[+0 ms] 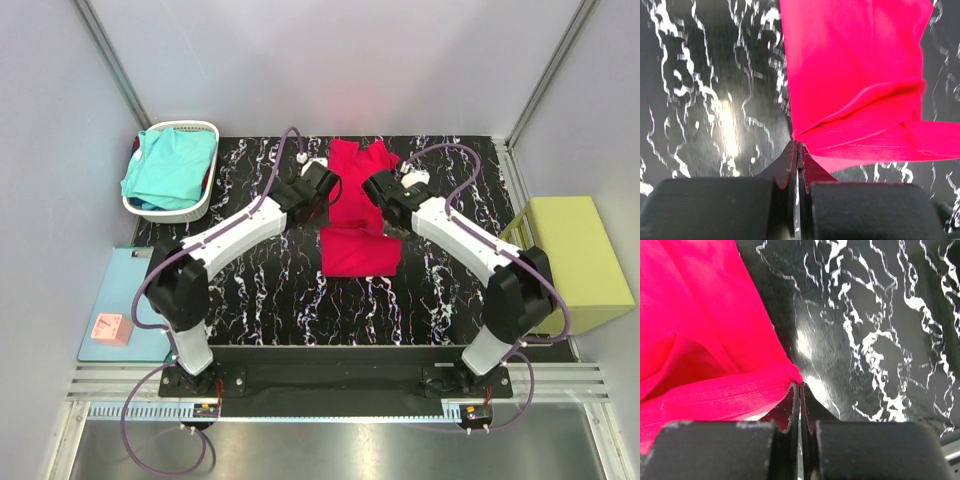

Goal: Fold and stack the t-shirts
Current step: Fold the folded rectangular tshirt in 1/3 of the way

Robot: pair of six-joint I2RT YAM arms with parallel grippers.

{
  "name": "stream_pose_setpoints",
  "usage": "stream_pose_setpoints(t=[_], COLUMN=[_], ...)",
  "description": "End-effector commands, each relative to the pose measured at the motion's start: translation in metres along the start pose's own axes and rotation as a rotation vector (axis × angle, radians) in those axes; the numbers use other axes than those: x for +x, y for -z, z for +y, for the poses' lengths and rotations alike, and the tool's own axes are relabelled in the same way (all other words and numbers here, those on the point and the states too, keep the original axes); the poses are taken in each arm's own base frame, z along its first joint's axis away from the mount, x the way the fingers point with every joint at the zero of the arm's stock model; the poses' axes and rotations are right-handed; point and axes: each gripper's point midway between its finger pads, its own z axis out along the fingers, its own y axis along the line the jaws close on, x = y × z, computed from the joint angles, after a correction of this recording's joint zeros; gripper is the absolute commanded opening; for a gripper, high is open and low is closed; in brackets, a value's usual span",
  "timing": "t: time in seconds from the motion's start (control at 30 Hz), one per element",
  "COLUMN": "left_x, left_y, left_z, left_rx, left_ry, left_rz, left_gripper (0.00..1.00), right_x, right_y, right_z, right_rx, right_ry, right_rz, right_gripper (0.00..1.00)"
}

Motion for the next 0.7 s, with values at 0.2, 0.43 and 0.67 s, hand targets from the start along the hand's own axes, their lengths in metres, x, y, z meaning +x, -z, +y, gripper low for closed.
stream_pose_setpoints(t=[0.2, 0.43, 0.67], left_x=[-0.038, -0.052, -0.079], left_y=[-0.033, -0.064, -0.078], left_z=[-0.010, -0.001, -0.008], left_rx=[0.038, 0.023, 0.058], left_ry=[-0.007, 0.023, 0.024], left_rz=[-0.006, 0.012, -0.015], left_gripper=[0.00, 0.00, 0.00], right_x=[-0.044, -0.059, -0.068], right_y=[-0.035, -0.063, -0.088], right_z=[0.029, 0.053, 0.067], right_rx=[-0.028, -0.031, -0.023], right_ry=[0.015, 0.038, 0.046], right_rz=[-0.030, -0.026, -0.020], right_gripper=[0.00, 0.00, 0.00])
